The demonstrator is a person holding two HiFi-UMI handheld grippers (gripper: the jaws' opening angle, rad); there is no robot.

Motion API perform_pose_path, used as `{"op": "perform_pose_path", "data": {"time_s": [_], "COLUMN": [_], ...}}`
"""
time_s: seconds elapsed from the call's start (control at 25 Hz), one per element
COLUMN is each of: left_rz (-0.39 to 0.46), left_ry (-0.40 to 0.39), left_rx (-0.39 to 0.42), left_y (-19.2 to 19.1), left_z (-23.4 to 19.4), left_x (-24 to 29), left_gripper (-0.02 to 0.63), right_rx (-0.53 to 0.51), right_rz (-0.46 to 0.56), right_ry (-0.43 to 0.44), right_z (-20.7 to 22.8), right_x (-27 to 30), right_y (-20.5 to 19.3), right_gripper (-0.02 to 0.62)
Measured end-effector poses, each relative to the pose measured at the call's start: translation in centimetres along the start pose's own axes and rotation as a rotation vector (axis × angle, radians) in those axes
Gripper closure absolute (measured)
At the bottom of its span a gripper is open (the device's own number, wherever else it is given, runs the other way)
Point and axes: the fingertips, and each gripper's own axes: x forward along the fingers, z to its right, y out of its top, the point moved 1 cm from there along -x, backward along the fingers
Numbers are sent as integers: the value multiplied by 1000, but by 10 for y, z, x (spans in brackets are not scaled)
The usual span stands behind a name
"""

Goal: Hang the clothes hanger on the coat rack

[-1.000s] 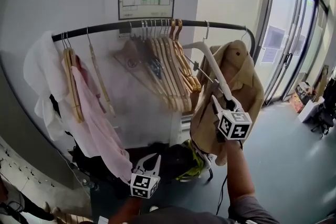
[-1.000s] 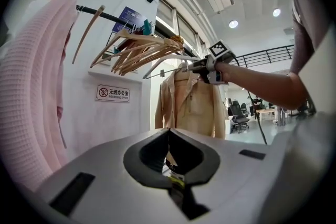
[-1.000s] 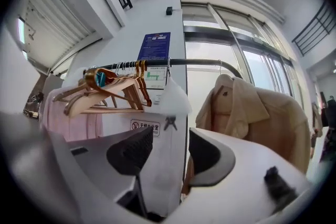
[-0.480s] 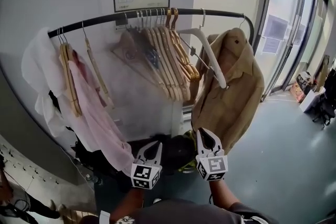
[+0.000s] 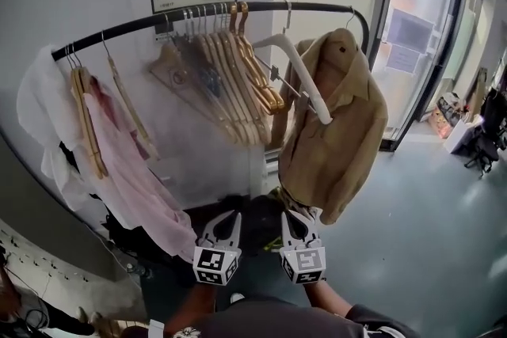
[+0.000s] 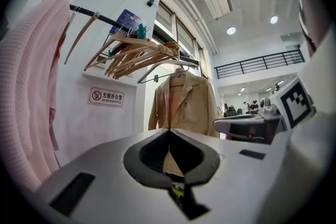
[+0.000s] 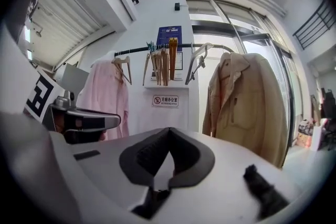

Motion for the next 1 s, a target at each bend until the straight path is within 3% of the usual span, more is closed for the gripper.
{"op": "perform_pose_path", "data": {"time_s": [1.0], "left_rz": [16], "left_ry": [-100], "left_rx": [22], "left_y": [6], "left_z": [46], "left_x": [20], "left_gripper": [597], "right_rx": [-40], "right_rz": [27], "right_ry": [-110], "right_z": [36], "right_x": [-35], "right_y": [8], "right_gripper": [580]}}
